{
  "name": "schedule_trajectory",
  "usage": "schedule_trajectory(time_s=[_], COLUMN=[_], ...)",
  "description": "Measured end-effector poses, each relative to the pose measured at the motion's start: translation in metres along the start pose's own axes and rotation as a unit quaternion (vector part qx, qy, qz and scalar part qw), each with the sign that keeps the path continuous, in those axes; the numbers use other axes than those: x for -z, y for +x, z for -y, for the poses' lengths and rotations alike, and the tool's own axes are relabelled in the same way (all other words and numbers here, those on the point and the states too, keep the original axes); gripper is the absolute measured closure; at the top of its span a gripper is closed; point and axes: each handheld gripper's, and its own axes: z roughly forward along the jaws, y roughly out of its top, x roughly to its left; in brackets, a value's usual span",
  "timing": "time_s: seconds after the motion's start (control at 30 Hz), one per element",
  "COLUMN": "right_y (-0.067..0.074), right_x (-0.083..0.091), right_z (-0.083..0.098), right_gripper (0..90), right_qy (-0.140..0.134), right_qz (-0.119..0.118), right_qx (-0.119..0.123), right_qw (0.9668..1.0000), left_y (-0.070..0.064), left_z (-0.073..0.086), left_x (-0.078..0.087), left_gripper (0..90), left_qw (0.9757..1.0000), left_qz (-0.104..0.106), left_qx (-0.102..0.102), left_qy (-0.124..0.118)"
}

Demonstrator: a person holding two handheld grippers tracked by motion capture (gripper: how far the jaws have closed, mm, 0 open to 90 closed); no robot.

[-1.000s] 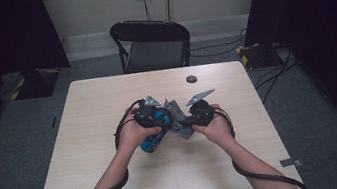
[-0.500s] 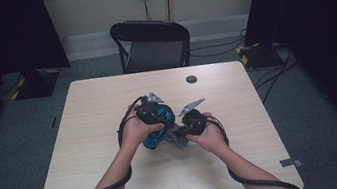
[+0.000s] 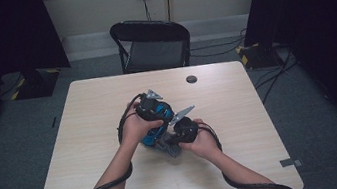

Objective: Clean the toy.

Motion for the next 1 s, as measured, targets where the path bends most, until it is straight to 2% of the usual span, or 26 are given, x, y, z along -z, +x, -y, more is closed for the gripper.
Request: schedule_trajectory(time_s=[0.13, 0.23, 0.47, 0.6, 0.73, 0.87, 1.0], right_y=[0.003, 0.001, -0.024, -0.044, -0.059, -0.069, -0.072], right_x=[-0.003, -0.001, 0.021, 0.038, 0.053, 0.062, 0.065], right_z=[0.001, 0.002, 0.006, 0.007, 0.006, 0.005, 0.003], right_gripper=[83.3, 83.3, 83.2, 83.2, 83.3, 83.2, 83.3], right_qy=[0.007, 0.011, 0.019, 0.01, 0.003, -0.002, -0.006], right_qz=[-0.009, -0.008, 0.036, 0.06, 0.083, 0.099, 0.105], right_qx=[0.004, 0.004, -0.019, -0.041, -0.052, -0.064, -0.069], right_qw=[0.9999, 0.9999, 0.999, 0.9973, 0.9952, 0.993, 0.992], left_y=[0.001, 0.0, 0.003, 0.003, 0.003, 0.004, 0.003], left_z=[-0.003, -0.005, -0.001, 0.002, 0.007, 0.014, 0.019], left_x=[0.002, 0.005, 0.012, 0.016, 0.017, 0.015, 0.012], left_gripper=[25.5, 25.5, 25.5, 25.5, 25.5, 25.5, 25.5], left_qw=[1.0, 1.0, 1.0, 1.0, 1.0, 1.0, 1.0], left_qz=[0.002, 0.002, 0.001, 0.0, 0.001, 0.0, 0.004], left_qx=[0.001, 0.002, 0.001, -0.002, -0.005, -0.006, -0.005], left_qy=[-0.006, -0.008, -0.009, -0.008, -0.002, 0.001, 0.007])
